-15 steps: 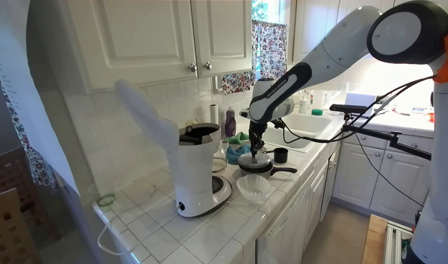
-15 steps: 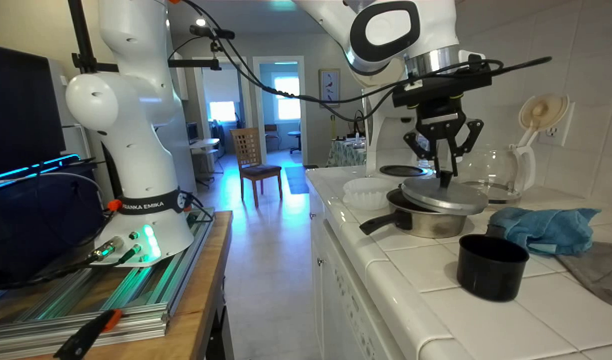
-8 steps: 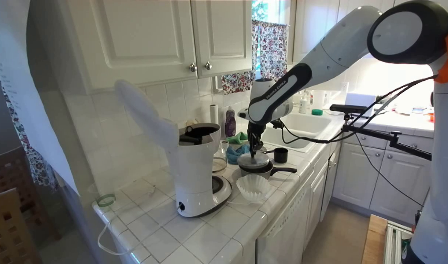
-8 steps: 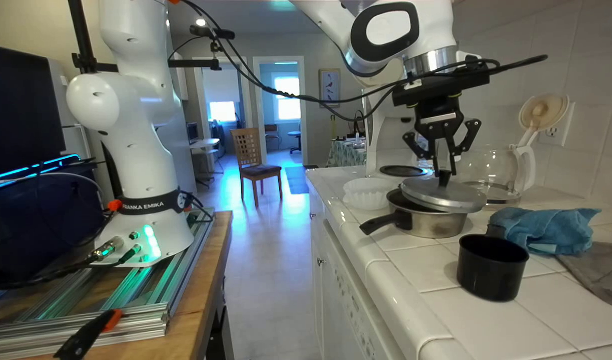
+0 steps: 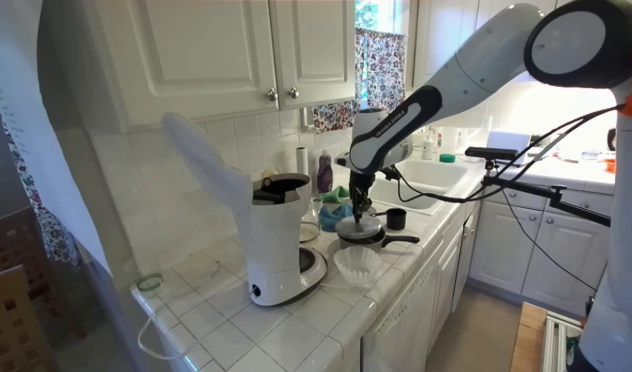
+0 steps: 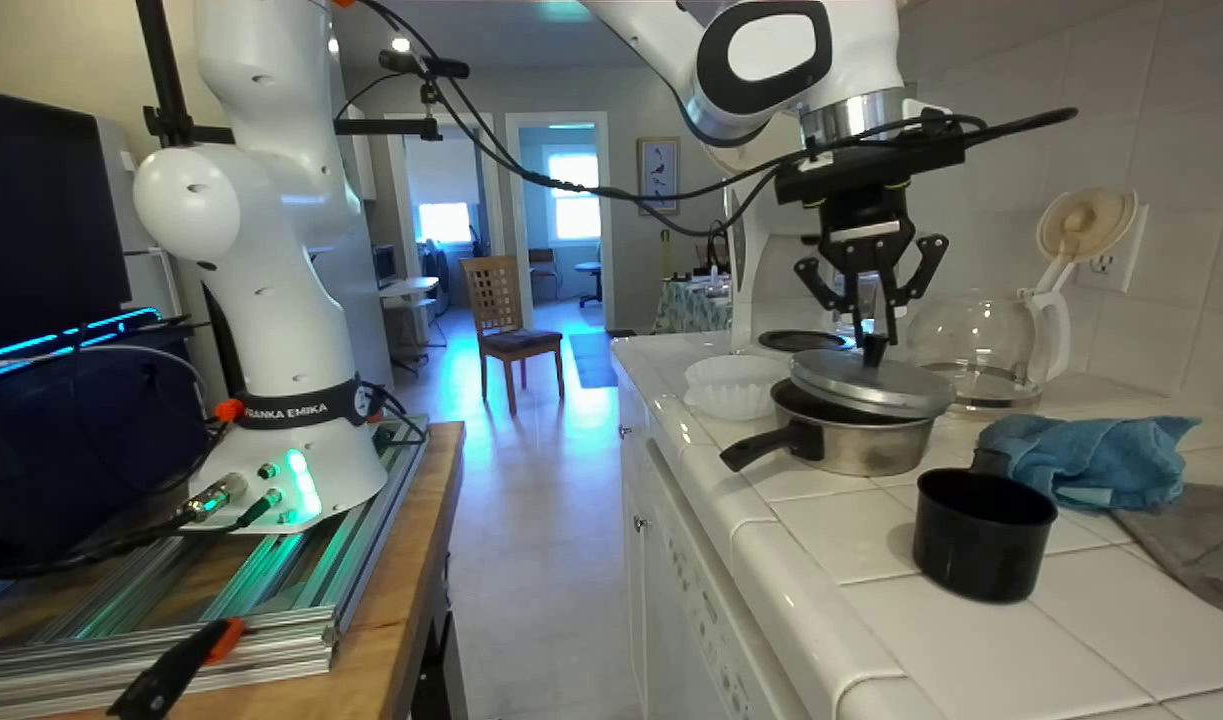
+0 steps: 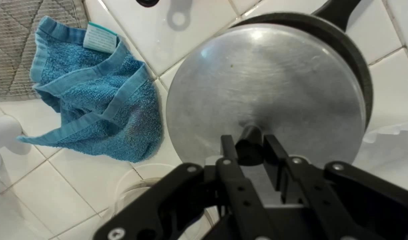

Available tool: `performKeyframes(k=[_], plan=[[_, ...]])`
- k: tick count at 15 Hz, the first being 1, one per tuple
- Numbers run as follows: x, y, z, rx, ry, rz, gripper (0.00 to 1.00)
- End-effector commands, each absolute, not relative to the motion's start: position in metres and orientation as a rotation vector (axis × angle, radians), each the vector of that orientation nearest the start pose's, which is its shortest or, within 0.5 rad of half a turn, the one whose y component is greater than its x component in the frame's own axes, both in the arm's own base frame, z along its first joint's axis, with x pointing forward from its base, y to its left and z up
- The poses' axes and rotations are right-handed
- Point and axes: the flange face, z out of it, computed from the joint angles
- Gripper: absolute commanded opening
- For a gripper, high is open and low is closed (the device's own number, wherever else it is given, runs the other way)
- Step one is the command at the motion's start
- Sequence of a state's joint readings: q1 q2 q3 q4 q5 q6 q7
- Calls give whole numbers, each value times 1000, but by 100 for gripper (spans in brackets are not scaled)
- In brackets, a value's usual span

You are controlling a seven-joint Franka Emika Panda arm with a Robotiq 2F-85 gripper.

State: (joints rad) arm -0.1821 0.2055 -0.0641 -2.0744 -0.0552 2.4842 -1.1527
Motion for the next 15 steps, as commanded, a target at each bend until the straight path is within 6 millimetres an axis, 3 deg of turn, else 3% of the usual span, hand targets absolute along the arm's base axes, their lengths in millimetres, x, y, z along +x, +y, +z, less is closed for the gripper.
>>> performKeyframes(k=[1, 9, 11, 14, 15], plan=[[566, -142, 355, -2984, -1459, -183, 7], [574, -149, 349, -3056, -1375, -106, 7], [576, -152, 349, -3087, -1349, -91, 48], [579, -155, 346, -3111, -1321, -54, 62], [579, -156, 345, -3115, -1313, -42, 55]])
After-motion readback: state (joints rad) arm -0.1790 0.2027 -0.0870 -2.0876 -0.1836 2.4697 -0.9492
